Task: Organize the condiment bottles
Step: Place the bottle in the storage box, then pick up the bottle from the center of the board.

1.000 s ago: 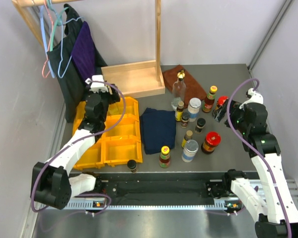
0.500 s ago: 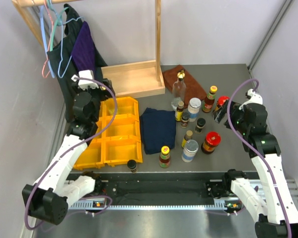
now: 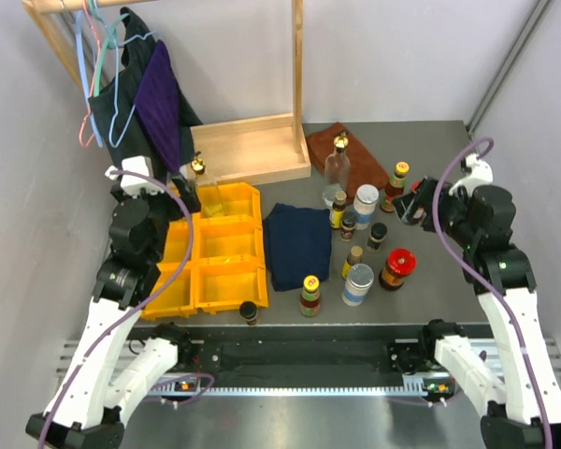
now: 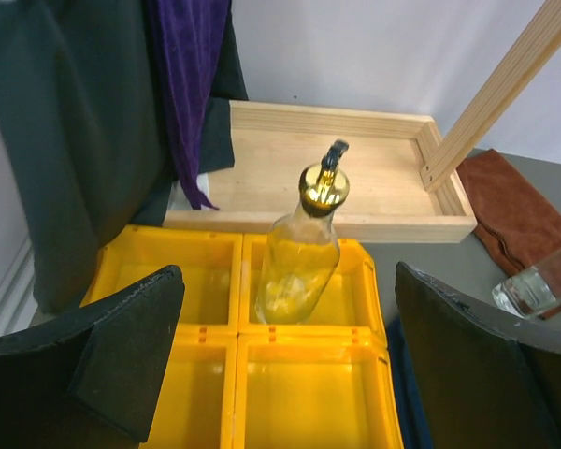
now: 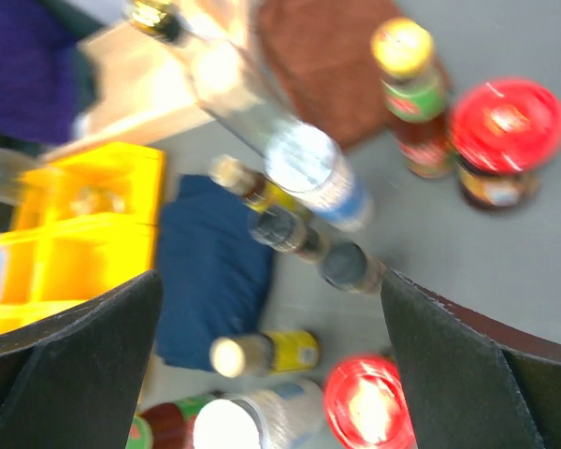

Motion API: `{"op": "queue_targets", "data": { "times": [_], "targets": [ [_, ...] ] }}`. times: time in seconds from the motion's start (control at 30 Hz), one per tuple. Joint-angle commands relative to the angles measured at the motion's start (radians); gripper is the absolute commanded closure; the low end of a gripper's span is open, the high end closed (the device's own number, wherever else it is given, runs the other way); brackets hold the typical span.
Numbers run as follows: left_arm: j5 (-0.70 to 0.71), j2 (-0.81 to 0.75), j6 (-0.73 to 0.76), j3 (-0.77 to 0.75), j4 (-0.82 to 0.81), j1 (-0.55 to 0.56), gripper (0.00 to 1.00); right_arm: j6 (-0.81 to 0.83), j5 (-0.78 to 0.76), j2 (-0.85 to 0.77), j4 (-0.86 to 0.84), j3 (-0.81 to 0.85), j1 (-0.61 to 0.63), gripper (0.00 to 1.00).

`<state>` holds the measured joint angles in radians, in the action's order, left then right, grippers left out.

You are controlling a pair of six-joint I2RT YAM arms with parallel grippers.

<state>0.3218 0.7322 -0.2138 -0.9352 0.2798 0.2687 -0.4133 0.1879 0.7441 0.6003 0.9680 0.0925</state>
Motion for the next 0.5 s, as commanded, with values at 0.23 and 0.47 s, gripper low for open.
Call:
{"op": "queue_targets", "data": {
  "times": [0.23,0.47],
  "targets": [
    [-0.032,-0.244,-0.048,0.209,0.107,-0.005,0.01,0.137,0.085,0.204,-0.333,0.133,0.211,0.01],
    [-0.017,-0.384,-0.079,0.28,0.059,-0.003,0.01,0.255,-0.168,0.331,-0.69,0.039,0.308,0.03]
  ]
}}
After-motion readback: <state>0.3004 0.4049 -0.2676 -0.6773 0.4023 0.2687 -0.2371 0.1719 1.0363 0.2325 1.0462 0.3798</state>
